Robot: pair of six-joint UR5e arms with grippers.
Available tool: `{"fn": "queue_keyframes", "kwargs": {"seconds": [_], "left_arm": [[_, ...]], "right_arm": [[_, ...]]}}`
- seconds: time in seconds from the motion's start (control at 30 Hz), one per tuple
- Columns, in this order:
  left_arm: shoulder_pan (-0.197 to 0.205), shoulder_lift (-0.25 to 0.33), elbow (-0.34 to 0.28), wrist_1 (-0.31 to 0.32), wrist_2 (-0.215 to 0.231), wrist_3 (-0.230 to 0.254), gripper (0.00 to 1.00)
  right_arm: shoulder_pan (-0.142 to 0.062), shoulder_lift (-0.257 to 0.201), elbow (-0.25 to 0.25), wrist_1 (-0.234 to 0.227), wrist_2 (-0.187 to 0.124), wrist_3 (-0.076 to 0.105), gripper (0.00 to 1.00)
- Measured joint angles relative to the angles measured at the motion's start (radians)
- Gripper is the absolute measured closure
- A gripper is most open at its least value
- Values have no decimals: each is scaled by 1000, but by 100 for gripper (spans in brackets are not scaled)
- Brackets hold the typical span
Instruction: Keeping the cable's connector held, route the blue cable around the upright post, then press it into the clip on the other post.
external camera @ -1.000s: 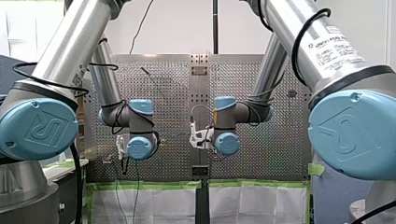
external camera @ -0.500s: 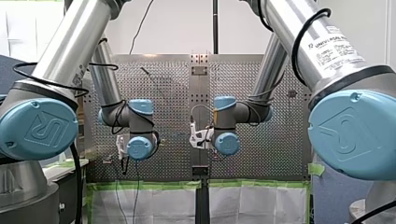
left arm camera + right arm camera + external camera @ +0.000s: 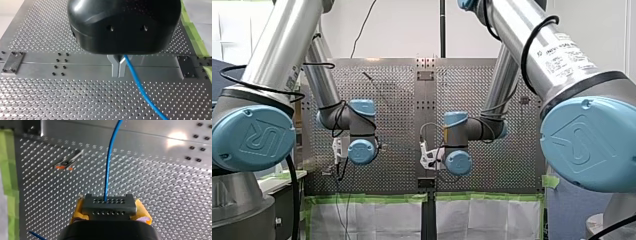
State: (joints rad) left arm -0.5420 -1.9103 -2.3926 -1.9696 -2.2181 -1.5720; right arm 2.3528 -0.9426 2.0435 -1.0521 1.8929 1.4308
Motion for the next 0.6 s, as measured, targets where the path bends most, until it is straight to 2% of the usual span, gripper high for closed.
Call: {"fn": "queue_keyframes", "kwargs": {"seconds": [0.43,0.6], "left_arm": [[0,114,0,-114,-5,3,100],[2,156,1,-154,-7,0,100]], "right_arm": [[0,7,1,0,9,-2,100],[1,-3,-10,5,0,1,100]]}}
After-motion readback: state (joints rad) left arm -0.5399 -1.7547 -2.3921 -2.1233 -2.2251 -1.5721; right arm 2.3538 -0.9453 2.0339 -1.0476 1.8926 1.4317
